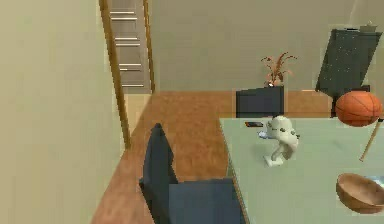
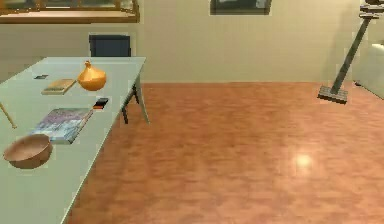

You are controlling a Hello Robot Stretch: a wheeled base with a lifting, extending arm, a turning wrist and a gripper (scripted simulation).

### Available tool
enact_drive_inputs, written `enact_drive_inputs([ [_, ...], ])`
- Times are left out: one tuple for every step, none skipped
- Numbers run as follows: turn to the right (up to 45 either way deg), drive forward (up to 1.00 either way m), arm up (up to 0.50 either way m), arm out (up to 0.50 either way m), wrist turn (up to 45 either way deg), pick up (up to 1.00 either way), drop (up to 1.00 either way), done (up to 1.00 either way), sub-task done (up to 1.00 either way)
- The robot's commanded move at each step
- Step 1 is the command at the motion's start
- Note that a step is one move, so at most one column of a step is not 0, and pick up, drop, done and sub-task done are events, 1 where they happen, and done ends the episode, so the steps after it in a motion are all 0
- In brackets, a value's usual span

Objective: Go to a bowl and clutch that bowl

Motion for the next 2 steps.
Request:
enact_drive_inputs([
  [-39.0,0.0,0.0,0.0,0.0,0.0,0.0,0.0,0.0],
  [0.0,0.0,0.5,0.0,0.0,0.0,0.0,0.0,0.0],
])
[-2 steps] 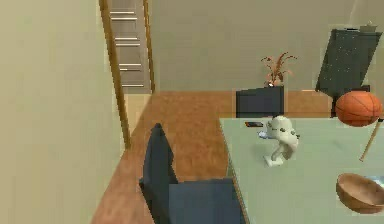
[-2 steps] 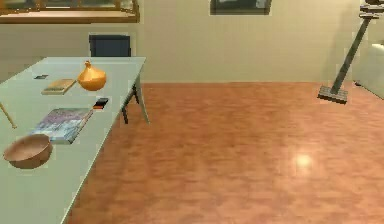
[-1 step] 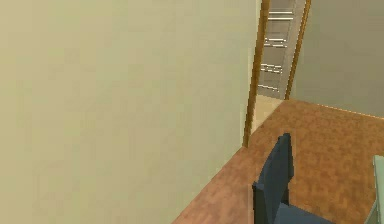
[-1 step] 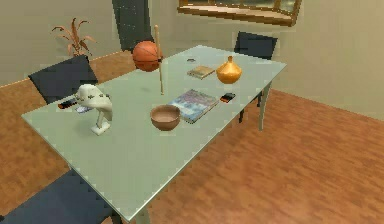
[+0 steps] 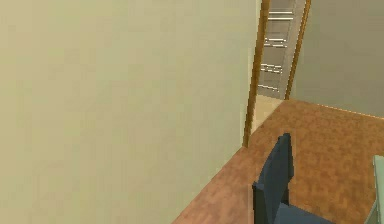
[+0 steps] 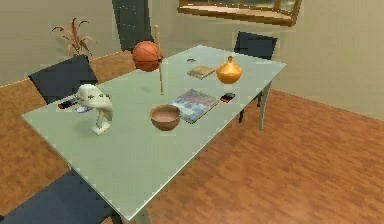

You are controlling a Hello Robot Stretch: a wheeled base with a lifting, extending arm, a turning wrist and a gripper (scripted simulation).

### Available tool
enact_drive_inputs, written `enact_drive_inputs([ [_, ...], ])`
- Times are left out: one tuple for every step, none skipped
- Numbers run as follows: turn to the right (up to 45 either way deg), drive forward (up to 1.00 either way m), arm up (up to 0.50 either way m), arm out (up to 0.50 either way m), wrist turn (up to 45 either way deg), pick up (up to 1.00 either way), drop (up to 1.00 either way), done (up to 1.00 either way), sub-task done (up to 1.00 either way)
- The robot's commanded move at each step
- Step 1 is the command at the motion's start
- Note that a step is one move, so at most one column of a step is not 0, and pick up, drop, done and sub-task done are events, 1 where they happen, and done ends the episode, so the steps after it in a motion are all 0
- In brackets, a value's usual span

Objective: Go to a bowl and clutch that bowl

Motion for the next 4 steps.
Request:
enact_drive_inputs([
  [0.0,0.0,0.38,0.0,0.0,0.0,0.0,0.0,0.0],
  [0.0,0.0,0.0,0.5,0.0,0.0,0.0,0.0,0.0],
  [0.0,0.0,0.0,0.0,45.0,0.0,0.0,0.0,0.0],
  [0.0,0.0,0.0,0.0,45.0,0.0,0.0,0.0,0.0],
])
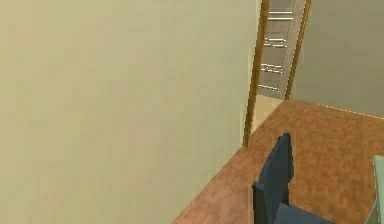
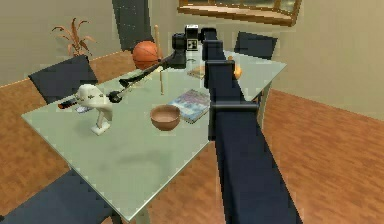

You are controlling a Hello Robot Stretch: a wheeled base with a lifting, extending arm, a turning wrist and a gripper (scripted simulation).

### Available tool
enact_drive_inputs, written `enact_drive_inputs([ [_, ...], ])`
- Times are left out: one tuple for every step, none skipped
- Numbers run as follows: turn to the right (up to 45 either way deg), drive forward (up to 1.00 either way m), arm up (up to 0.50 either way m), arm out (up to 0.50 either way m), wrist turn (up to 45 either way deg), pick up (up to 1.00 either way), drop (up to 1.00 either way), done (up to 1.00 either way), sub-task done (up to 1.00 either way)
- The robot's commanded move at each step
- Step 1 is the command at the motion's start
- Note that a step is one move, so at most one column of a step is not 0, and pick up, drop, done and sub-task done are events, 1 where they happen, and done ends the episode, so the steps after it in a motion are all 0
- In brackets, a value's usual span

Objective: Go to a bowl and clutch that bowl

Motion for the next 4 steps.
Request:
enact_drive_inputs([
  [0.0,0.0,0.0,0.0,45.0,0.0,0.0,0.0,0.0],
  [0.0,0.0,0.0,0.0,6.0,0.0,0.0,0.0,0.0],
  [0.0,0.0,-0.28,0.0,0.0,0.0,0.0,0.0,0.0],
  [0.0,0.0,0.0,0.0,0.0,1.0,0.0,0.0,0.0],
])
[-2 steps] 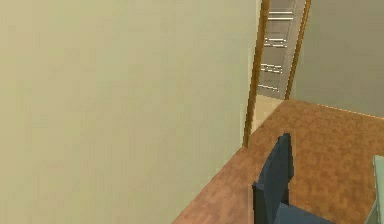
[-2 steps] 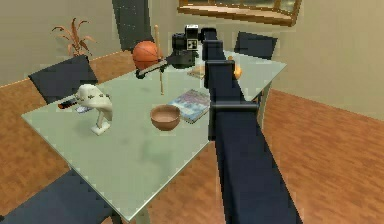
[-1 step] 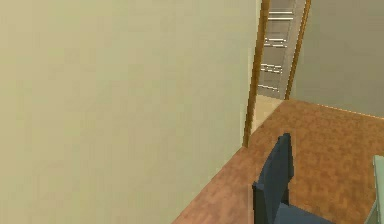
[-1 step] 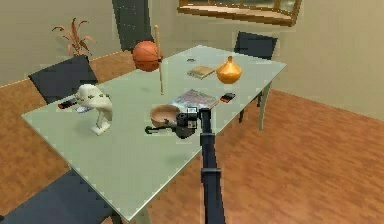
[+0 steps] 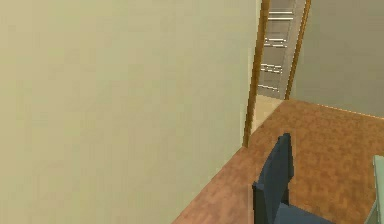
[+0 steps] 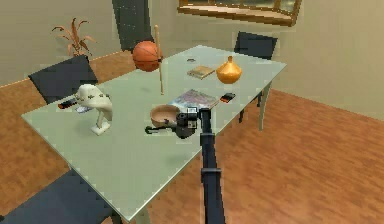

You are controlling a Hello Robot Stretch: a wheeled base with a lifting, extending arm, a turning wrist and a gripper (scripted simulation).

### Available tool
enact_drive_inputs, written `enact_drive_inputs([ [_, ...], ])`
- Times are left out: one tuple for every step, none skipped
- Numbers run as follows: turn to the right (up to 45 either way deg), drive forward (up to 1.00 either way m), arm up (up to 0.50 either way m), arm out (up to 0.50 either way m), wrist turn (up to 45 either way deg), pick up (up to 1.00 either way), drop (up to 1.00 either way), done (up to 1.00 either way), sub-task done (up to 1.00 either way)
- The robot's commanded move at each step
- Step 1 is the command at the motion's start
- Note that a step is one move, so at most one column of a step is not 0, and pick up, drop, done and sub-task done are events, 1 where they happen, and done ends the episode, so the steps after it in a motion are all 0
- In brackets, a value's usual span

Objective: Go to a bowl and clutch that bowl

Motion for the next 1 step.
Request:
enact_drive_inputs([
  [0.0,0.0,0.1,0.0,0.0,0.0,0.0,0.0,0.0],
])
